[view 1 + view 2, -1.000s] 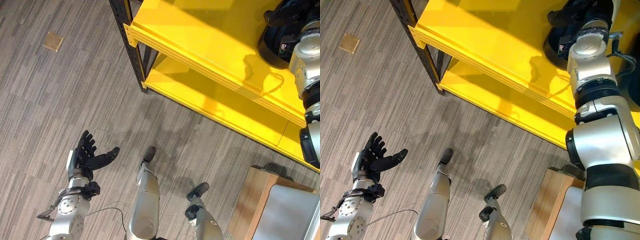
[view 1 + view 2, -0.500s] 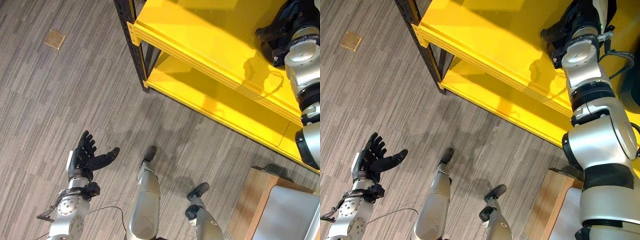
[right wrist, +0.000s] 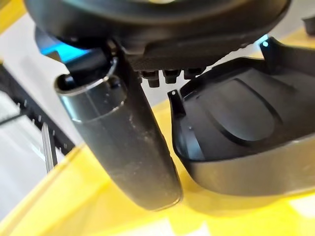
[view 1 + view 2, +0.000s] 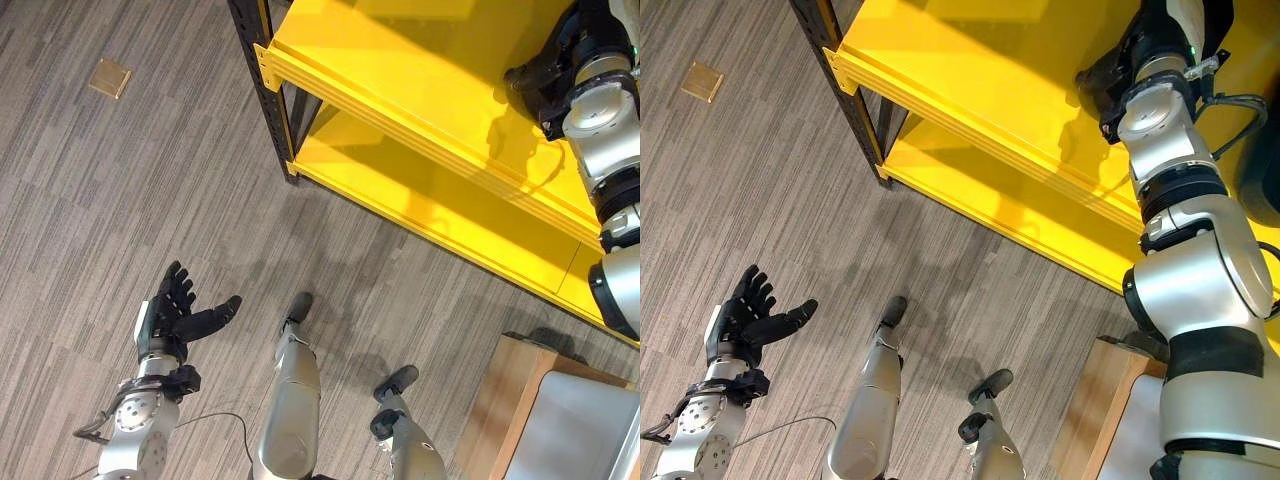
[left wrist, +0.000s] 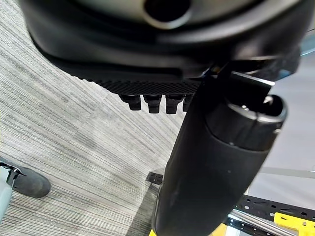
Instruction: Move parts from the plastic box to the shelf.
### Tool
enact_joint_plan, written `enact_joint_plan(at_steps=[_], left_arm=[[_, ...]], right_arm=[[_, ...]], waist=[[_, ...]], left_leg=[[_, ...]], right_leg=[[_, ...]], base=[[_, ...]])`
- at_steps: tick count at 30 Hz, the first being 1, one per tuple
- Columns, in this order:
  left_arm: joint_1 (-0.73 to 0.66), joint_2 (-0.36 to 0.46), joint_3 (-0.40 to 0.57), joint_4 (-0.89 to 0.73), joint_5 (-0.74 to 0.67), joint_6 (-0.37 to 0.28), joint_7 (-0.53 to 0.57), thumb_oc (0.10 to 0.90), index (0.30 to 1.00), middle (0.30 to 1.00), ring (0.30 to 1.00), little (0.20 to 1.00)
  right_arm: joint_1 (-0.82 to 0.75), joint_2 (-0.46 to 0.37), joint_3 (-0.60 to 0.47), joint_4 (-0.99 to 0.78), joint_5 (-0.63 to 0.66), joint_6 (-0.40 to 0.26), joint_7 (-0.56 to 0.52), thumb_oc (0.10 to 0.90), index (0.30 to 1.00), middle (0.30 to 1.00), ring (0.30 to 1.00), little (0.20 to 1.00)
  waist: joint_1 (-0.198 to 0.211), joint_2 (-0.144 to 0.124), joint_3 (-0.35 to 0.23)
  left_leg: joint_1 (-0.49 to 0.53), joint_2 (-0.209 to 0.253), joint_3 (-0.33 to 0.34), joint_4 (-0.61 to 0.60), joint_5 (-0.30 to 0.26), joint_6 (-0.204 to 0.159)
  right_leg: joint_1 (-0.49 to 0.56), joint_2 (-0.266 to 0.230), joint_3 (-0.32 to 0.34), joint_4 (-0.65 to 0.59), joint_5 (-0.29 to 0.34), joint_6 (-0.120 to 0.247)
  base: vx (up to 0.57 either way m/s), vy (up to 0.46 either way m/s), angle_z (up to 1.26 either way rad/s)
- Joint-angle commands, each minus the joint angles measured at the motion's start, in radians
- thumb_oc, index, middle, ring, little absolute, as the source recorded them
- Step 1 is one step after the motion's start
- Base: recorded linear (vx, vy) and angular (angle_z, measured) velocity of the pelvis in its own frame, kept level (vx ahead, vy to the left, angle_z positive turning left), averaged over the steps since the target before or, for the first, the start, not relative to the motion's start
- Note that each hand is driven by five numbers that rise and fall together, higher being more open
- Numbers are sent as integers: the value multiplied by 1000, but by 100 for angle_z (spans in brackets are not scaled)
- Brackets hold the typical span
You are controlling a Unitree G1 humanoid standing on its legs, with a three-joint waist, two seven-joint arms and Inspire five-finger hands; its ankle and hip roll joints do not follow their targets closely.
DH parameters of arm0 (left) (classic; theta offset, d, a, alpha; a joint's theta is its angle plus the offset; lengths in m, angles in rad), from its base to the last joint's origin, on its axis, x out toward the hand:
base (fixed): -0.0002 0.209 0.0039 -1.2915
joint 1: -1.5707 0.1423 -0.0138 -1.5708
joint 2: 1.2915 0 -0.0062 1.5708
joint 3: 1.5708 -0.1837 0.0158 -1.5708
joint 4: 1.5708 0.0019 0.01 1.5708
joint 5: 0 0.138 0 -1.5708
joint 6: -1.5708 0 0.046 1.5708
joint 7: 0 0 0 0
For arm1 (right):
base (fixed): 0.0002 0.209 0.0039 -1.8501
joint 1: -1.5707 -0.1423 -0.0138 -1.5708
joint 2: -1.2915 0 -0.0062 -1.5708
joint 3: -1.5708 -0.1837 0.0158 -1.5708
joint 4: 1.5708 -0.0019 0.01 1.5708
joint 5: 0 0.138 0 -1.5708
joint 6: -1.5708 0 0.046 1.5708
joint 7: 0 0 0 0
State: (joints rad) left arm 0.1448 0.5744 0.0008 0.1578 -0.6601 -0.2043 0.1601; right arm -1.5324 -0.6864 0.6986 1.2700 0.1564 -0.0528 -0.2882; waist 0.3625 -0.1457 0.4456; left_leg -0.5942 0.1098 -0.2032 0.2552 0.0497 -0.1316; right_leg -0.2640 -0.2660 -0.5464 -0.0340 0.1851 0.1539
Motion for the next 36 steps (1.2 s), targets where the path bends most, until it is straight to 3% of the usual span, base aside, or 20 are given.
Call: enact_joint_plan(at_steps=[1, 26, 36], left_arm=[[76, 65, 63, -60, 6, -105, -10, 900, 1000, 1000, 1000, 1000], [91, 57, 107, -49, -15, -114, -13, 900, 1000, 1000, 1000, 1000], [90, 54, 114, -26, -22, -115, -28, 900, 1000, 1000, 1000, 1000]], right_arm=[[-68, -54, 60, -46, -43, -50, -39, 900, 1000, 1000, 1000, 1000], [-50, -8, 145, -112, -205, -46, -16, 900, 1000, 1000, 1000, 1000], [-27, -16, 141, -172, -169, -73, 23, 900, 1000, 1000, 1000, 1000]], waist=[[-7, -40, -50], [-20, -60, -39], [-15, -62, -34]], left_leg=[[-21, -91, 10, -48, -11, 84], [-17, -83, 11, -53, -15, 84], [-18, -83, 13, -53, -15, 84]], right_leg=[[159, 70, 56, 140, -222, 19], [159, 76, 62, 136, -221, 17], [159, 78, 61, 135, -222, 16]], base=[[0, 0, 0], [0, 0, 0], [0, 0, 0]])
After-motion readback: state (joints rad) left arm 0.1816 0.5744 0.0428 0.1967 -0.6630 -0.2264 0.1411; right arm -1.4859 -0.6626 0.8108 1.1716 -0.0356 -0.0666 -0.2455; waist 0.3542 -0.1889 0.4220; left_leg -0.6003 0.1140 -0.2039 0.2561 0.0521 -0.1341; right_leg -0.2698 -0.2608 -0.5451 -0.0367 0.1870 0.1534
